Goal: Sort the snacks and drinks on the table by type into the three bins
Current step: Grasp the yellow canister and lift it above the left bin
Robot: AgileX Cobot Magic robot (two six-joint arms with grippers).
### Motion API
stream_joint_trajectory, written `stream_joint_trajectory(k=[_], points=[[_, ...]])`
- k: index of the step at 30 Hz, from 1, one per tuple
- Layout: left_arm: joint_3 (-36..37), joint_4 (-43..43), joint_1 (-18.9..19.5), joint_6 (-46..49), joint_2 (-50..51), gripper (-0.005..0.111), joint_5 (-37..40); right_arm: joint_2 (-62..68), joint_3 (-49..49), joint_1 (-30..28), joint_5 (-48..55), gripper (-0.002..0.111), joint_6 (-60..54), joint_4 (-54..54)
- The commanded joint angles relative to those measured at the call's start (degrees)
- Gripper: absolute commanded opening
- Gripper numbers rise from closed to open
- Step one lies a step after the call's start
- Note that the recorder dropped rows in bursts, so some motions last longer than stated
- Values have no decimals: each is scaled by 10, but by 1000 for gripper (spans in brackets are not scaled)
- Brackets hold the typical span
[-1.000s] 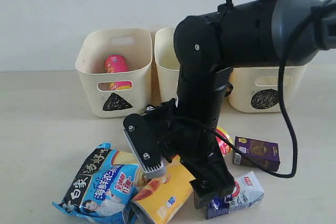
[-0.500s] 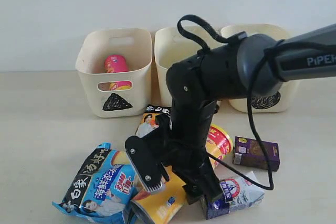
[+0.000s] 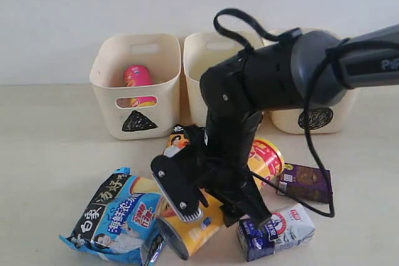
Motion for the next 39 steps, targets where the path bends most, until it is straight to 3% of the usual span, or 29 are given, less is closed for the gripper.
stream_joint_trajectory(k=[1, 6, 15, 23, 28, 39], points=[[2, -6, 2, 3, -2, 4, 1, -72, 2, 0, 2, 0, 19, -6], [2, -6, 2, 3, -2, 4, 1, -126, 2, 0, -73, 0, 100, 10], [2, -6, 2, 3, -2, 4, 1, -124, 2, 0, -424, 0, 339, 10], [2, -6, 2, 3, -2, 4, 1, -56, -7, 0, -683, 0, 387, 10], [2, -6, 2, 3, -2, 4, 1, 18, -73, 0, -725, 0, 387, 10], [2, -6, 2, 3, -2, 4, 1, 203, -316, -4, -726, 0, 396, 10]])
